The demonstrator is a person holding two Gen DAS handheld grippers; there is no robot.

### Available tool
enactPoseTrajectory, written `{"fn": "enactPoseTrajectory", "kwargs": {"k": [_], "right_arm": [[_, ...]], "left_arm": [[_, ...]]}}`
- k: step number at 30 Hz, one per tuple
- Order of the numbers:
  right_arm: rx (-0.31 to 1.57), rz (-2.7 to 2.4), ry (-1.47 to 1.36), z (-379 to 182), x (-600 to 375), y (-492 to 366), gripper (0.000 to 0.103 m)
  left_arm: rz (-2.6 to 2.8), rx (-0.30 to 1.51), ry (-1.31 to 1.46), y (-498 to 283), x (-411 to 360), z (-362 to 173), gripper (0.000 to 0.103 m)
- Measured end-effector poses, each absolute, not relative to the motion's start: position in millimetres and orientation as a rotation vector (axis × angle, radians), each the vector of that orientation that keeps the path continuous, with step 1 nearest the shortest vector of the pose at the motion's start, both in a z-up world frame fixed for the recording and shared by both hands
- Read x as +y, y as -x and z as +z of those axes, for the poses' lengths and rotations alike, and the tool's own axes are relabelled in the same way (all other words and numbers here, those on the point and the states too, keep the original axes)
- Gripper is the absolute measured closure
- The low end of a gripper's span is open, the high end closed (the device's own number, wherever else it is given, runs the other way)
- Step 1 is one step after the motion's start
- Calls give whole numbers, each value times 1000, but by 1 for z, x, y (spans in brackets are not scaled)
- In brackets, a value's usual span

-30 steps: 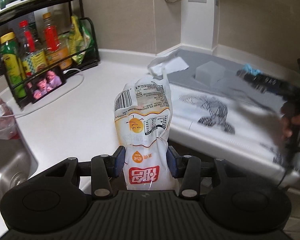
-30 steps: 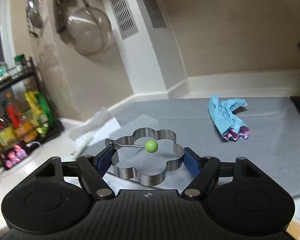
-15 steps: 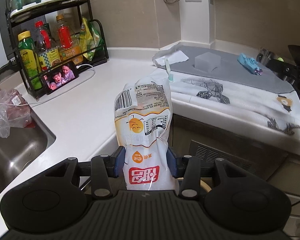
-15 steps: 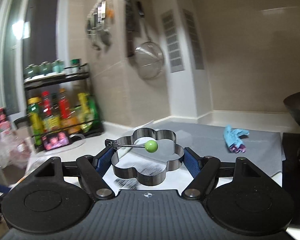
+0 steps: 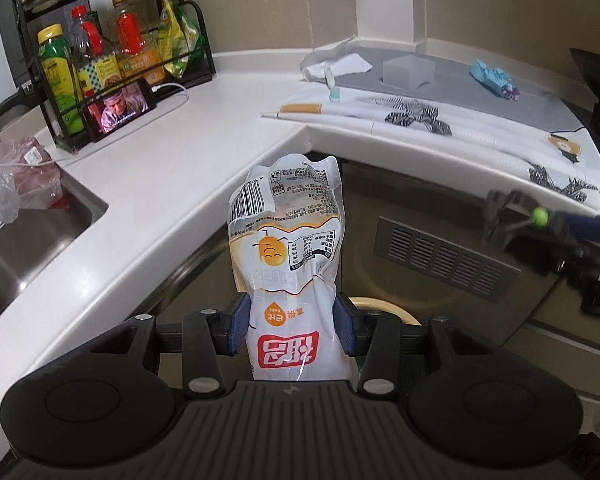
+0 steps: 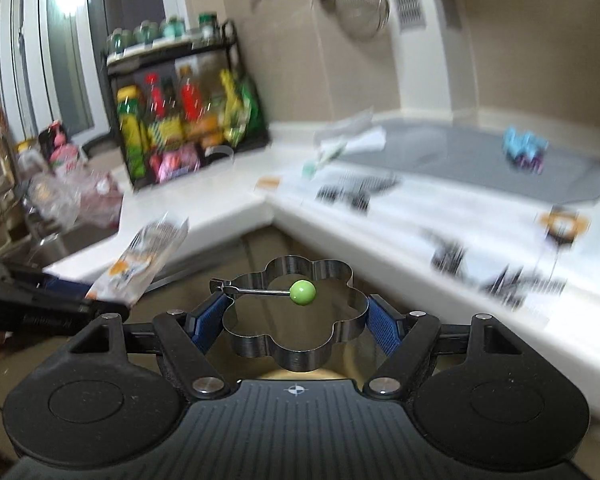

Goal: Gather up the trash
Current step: 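Lift the egg ring and white-and-orange snack bag and carry them toward the bin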

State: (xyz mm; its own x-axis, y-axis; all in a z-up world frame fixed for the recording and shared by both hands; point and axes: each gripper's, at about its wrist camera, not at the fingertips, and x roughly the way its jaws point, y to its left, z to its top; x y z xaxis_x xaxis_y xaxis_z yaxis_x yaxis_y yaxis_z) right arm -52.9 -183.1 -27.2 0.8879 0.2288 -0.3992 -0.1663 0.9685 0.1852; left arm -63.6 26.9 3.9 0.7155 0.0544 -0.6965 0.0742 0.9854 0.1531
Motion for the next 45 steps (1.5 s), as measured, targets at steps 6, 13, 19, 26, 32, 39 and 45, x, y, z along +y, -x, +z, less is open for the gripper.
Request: {"fn": "enactPoseTrajectory", "kwargs": {"k": [6, 13, 19, 26, 32, 39, 45], "right_arm": [[497, 233, -108, -41, -166, 55, 26], [519, 228, -103, -42, -165, 50, 26], [527, 233, -94, -43, -163, 47, 26], [537, 237, -91, -45, -162, 45, 26], [543, 241, -88, -46, -161, 44, 26], [548, 242, -89, -48, -162, 42, 26], [555, 241, -91, -50, -160, 42, 26]], "left_arm": [[-7, 797, -177, 69, 22, -10, 54], [-16, 798, -176, 70, 22, -12, 54], [-16, 803, -175, 69, 23, -13, 54], [-16, 802, -185, 69, 21, -14, 54], [-17, 806, -191, 67, 22, -15, 54], [-20, 805, -202, 66, 21, -16, 54], [-22, 813, -203, 64, 23, -18, 54]]}}
